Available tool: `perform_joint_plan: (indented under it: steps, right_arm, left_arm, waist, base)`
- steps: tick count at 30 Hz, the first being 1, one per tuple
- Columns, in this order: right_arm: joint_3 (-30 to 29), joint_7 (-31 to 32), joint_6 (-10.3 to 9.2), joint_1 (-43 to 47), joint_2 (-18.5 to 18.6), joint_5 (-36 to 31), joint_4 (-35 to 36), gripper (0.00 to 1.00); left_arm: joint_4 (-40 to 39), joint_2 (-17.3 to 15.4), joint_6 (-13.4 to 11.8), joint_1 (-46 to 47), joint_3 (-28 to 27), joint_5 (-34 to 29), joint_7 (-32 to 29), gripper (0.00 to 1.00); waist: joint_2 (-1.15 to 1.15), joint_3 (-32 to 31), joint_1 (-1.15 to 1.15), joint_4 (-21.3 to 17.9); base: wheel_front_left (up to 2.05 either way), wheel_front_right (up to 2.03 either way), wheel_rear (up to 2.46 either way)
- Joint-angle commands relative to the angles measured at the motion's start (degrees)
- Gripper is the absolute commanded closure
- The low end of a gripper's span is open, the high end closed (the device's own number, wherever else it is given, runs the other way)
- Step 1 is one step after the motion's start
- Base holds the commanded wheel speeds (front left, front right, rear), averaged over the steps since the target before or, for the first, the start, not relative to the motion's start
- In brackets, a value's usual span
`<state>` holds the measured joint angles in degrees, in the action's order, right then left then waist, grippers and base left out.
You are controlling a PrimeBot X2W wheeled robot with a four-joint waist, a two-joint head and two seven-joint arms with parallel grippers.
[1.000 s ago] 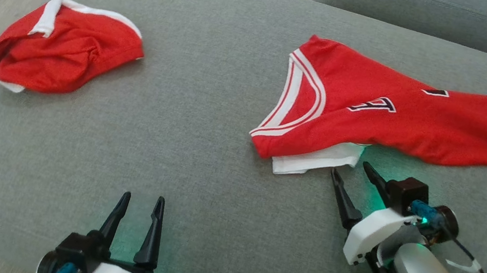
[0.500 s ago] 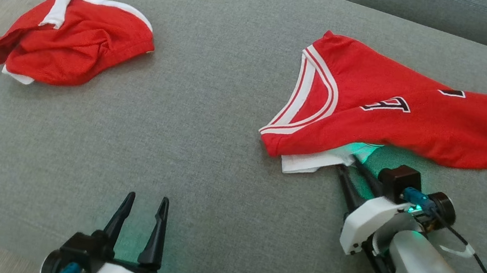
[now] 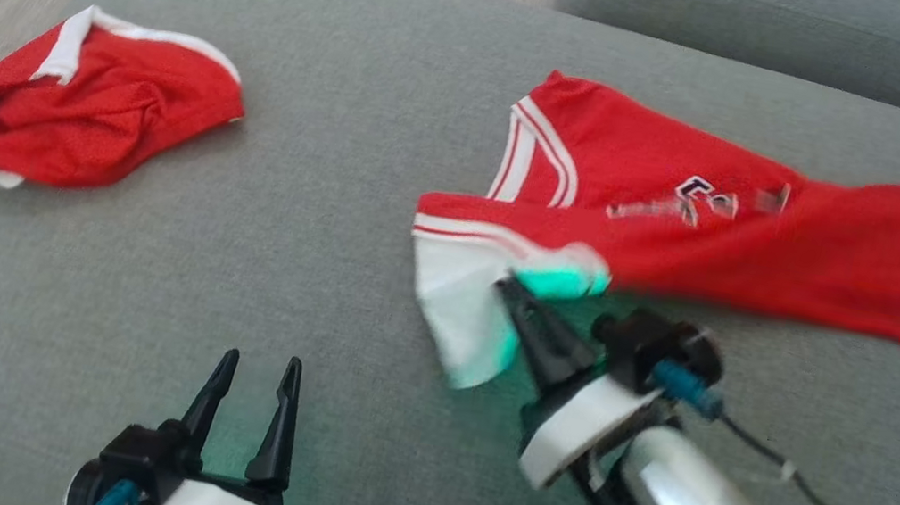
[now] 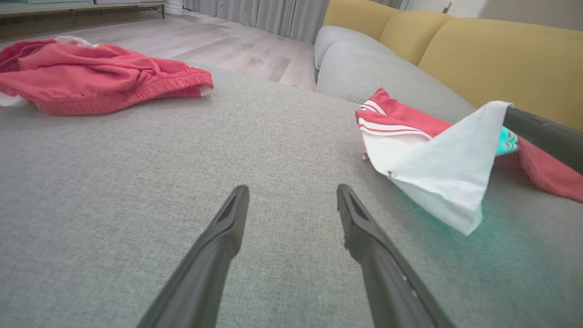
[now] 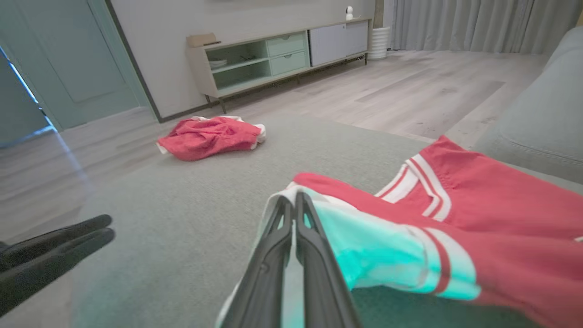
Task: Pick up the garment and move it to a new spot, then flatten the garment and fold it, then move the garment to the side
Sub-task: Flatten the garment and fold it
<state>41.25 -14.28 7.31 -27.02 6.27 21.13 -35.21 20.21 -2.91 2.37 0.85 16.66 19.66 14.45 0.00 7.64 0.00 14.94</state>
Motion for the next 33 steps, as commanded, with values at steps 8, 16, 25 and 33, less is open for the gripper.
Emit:
perform_joint_plan:
  steps: [8, 16, 25, 33]
  right_arm:
    - [4.06, 0.93, 0.18, 4.18, 1.92, 6.15, 3.22, 0.00]
    - [-6.45, -0.57, 0.18, 5.79, 6.43, 6.67, 3.64, 0.00]
    - [-29.40, -0.70, 0.18, 4.37, 7.39, -1.05, -4.83, 0.00]
    - [-41.18, -0.71, 0.18, -1.91, 8.67, -5.36, -15.31, 0.00]
  left_arm:
    - [-0.92, 0.03, 0.29, 1.63, -2.92, -0.85, 0.55, 0.00]
    - [-0.84, 0.03, -0.20, 4.46, -3.73, -1.36, 0.55, 0.00]
    - [-1.35, 0.03, 0.05, 5.55, -2.19, -1.68, 0.55, 0.00]
    - [-1.86, 0.03, -0.17, 6.61, -1.03, -1.73, 0.55, 0.00]
  waist:
    - [0.00, -0.96, 0.00, -4.01]
    - [0.00, 0.40, 0.00, -8.33]
    - [0.00, 3.56, 0.00, -8.12]
    - [0.00, 7.70, 0.00, -4.83]
  base:
    - [0.00, 0.00, 0.00]
    - [0.00, 0.00, 0.00]
    - [0.00, 0.00, 0.00]
    - [0.00, 0.00, 0.00]
